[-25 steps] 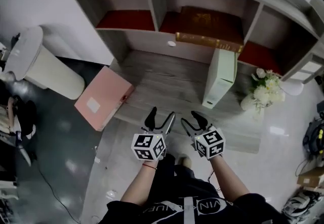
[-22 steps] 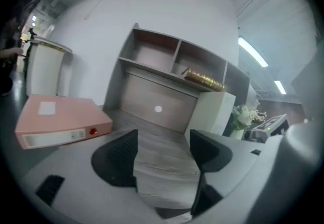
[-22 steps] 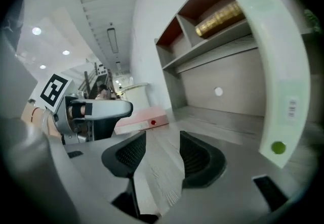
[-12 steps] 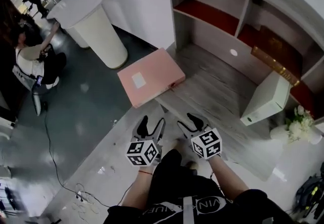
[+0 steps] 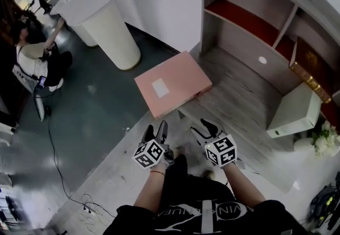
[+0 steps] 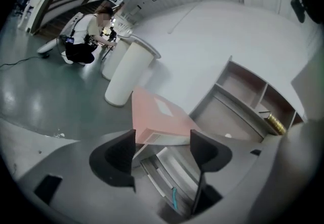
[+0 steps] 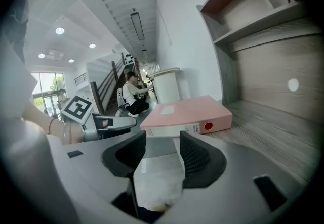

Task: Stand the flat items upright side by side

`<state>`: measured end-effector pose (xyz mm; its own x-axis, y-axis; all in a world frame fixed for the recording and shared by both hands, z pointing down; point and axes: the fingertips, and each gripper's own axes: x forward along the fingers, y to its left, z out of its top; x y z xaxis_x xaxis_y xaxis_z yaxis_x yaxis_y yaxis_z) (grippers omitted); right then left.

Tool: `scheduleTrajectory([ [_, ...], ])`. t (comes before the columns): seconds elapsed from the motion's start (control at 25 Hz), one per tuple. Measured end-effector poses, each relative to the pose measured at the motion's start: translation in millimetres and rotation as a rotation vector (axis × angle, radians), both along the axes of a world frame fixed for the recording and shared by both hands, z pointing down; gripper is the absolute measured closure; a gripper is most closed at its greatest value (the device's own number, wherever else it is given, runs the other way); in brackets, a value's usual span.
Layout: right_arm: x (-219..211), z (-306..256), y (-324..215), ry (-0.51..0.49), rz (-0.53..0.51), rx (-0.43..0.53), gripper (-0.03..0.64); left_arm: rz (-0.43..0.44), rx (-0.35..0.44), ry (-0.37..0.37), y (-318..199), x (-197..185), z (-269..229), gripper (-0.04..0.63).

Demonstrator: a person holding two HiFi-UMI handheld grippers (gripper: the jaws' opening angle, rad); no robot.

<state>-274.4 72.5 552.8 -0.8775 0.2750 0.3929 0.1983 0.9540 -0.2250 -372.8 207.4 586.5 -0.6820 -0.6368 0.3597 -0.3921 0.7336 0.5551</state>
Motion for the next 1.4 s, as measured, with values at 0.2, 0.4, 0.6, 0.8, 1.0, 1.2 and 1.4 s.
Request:
scheduleTrajectory([
  [0.2, -51.8, 10.7, -2.3, 0.019, 0.03, 0.013, 0.393, -0.025, 0.144, 0.152, -6.6, -46.4, 31.4, 0.237],
  [0.4, -85.6, 20.4, 3.9, 0.048, 0.05, 0.003, 0.393, -0.173, 0.417, 0.365, -11.9, -51.0, 59.6, 0.161],
  [0.6, -100.8, 27.1, 2.6, 0.083, 0.062, 0.021, 0.393, -0.176, 0.62, 0.441, -37.0, -63.3, 62.6, 0.161],
  [0.8, -103.6, 27.2, -2.2, 0.112, 0.077, 0.045, 0.393, -0.188, 0.724, 0.474, -45.9, -75.5, 67.0, 0.163],
  [1.0, -107.8, 28.2, -12.3, 0.122, 0.089, 0.104, 0.39, -0.195, 0.731, 0.432, -36.0, -88.4, 59.2, 0.273],
  [1.2, -112.8, 22.3, -21.1, 0.099, 0.073, 0.261, 0.378, -0.163, 0.614, 0.348, -30.6, -104.9, 26.9, 0.284],
  [1.4, -115.5, 15.9, -28.4, 0.083, 0.084, 0.298, 0.366, -0.101, 0.507, 0.26, -25.7, -123.3, -9.9, 0.29],
])
